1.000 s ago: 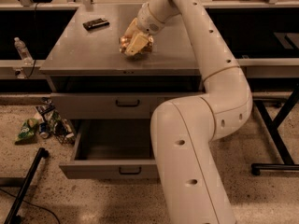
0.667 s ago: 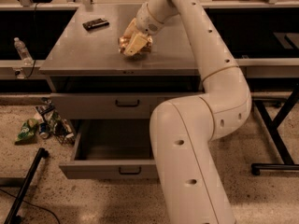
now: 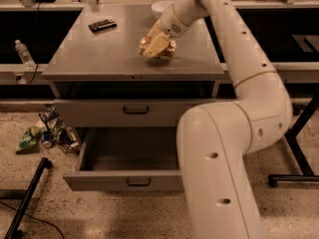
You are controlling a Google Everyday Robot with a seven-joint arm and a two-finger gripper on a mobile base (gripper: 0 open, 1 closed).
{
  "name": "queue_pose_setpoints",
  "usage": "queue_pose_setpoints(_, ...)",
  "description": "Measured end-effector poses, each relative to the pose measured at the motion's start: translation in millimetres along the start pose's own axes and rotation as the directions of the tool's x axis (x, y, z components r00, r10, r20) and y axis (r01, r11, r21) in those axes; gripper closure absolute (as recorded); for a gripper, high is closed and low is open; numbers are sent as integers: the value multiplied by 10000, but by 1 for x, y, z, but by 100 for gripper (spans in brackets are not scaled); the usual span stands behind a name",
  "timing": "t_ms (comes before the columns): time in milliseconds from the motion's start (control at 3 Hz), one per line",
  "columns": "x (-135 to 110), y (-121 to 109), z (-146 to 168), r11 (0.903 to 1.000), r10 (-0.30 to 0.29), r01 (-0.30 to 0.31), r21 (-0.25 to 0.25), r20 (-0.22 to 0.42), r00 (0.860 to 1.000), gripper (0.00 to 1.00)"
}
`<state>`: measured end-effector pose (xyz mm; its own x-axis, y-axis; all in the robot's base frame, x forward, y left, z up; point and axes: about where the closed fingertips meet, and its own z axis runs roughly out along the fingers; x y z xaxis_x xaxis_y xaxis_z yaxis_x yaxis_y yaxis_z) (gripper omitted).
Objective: Place orange can into middle drawer
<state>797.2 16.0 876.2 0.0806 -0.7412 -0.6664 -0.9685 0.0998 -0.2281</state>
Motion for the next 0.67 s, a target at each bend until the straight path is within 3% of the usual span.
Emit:
queue_pose_setpoints(333, -6, -2, -70, 9873, 900, -915, 1302, 173, 9958, 100)
queue_pose_setpoints(667, -44, 13, -141, 9616, 664, -962, 2569, 1223, 9903, 100)
